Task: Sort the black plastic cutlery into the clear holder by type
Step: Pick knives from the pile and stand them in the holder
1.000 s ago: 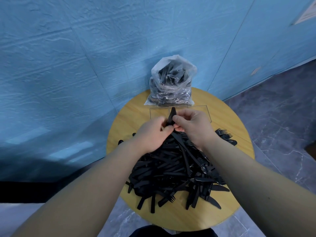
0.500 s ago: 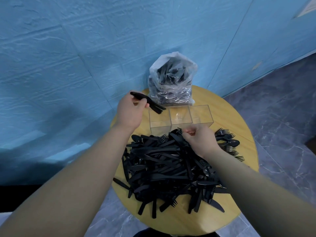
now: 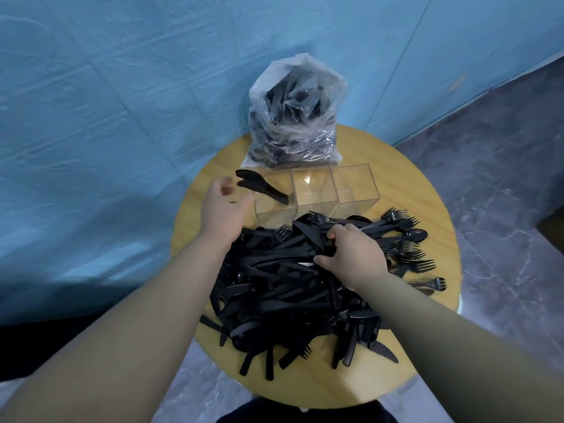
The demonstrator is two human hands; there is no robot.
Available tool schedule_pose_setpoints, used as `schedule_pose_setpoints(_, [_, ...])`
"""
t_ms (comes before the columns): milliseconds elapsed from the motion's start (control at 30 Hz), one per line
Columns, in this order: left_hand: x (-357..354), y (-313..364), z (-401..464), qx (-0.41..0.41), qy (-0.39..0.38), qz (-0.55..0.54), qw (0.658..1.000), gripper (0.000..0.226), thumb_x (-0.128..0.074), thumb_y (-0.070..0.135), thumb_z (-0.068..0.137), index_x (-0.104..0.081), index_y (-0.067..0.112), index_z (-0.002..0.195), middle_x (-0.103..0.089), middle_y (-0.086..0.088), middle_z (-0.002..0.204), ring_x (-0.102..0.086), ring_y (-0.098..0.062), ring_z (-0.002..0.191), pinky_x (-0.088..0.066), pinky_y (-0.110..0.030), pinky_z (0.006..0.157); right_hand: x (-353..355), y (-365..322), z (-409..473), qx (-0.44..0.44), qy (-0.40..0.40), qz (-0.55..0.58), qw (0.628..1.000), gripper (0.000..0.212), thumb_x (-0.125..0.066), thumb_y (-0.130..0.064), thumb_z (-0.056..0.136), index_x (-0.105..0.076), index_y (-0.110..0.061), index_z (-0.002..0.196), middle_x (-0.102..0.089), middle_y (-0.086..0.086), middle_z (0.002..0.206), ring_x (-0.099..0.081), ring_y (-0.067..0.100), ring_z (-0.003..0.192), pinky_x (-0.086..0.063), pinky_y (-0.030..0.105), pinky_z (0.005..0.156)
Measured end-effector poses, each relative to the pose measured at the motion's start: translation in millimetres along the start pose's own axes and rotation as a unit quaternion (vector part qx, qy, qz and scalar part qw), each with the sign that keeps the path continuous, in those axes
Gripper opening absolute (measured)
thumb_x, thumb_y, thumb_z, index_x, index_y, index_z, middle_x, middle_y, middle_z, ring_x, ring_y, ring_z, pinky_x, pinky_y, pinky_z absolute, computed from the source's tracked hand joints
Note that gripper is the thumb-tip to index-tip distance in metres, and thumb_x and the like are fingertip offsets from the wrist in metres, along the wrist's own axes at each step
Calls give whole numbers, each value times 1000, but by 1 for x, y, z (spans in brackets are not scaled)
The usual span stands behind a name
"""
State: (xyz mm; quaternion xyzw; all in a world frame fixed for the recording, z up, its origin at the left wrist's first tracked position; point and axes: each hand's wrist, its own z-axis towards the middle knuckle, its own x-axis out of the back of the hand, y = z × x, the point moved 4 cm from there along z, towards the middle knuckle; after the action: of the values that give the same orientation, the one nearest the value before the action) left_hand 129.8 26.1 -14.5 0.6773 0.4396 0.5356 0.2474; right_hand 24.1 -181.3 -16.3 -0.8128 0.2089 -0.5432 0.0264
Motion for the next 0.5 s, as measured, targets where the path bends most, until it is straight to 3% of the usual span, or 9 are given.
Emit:
schedule_pose_setpoints(100, [5,-12,-24,-5,23,60,998,28,-65,29,85,-55,18,110,-56,5,105,-49,-1,77,-42,-23,74,-1,0,1,7,9,-17,1000,47,-65,-45,84,-51,-17,119,-54,3,113,-57,25,96,-47,31,70])
schedule_pose_setpoints(200, [-7,-15,-52,-96,-49,175,979,16,-64,35,87,-63,25,98,-58,11,96,-53,-5,83,-38,-20,67,-2,1,3,6,12,-21,1000,38,-61,-39,87,-54,-16,116,-58,3,110,-59,26,94,-48,32,69])
schedule_pose_setpoints(367, [-33,-27,-72,-200,-167,342,903,35,-59,44,90,-61,33,123,-53,14,124,-37,-14,119,-33,-30,98,-5,8,3,-22,24,26,999,23,-58,-30,86,-61,-17,105,-64,3,93,-59,28,88,-50,33,69])
schedule_pose_setpoints(500, [-42,-31,-75,-211,-165,386,883,37,-55,45,92,-58,35,127,-51,17,129,-30,-14,124,-28,-32,100,-8,11,2,-16,31,13,999,25,-60,-33,86,-63,-18,106,-62,3,98,-58,27,92,-46,30,67])
